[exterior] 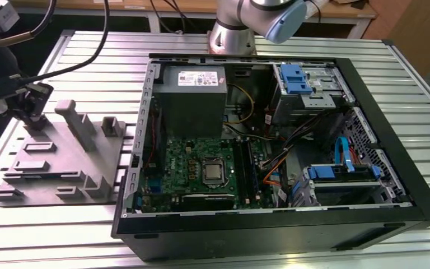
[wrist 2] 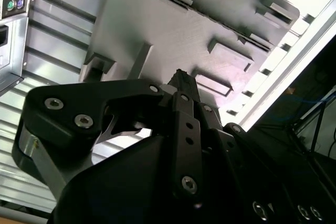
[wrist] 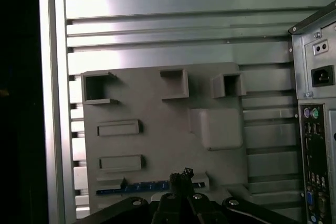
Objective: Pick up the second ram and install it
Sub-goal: 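Reach for the second ram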
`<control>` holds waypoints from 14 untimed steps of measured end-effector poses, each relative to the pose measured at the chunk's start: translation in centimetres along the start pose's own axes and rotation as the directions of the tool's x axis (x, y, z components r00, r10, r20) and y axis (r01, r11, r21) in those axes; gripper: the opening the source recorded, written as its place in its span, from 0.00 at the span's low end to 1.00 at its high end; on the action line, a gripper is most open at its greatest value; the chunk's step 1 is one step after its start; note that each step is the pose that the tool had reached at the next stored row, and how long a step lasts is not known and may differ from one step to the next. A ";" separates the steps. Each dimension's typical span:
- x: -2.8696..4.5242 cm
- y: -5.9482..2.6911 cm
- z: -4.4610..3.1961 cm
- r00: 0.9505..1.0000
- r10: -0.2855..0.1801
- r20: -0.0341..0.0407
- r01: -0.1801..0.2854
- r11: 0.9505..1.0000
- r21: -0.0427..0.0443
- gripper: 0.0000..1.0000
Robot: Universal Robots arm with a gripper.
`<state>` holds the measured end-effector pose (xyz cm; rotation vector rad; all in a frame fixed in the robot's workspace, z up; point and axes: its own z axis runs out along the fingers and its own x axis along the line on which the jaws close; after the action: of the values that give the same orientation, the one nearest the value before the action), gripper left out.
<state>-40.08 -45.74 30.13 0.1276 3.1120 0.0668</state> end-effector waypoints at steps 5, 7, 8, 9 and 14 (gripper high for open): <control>0.42 -0.46 0.48 1.000 0.000 0.000 0.000 1.000 0.000 0.10; 0.60 -0.61 0.70 1.000 0.000 0.000 0.000 1.000 0.000 0.10; 0.69 -0.67 0.82 1.000 0.000 0.000 0.000 1.000 0.000 0.10; 0.77 -0.73 0.94 1.000 0.000 0.000 0.000 1.000 0.000 0.10; 1.02 -1.23 1.39 1.000 0.000 0.000 0.000 1.000 0.000 0.10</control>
<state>-41.16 -46.82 28.66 0.1278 3.1119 0.0669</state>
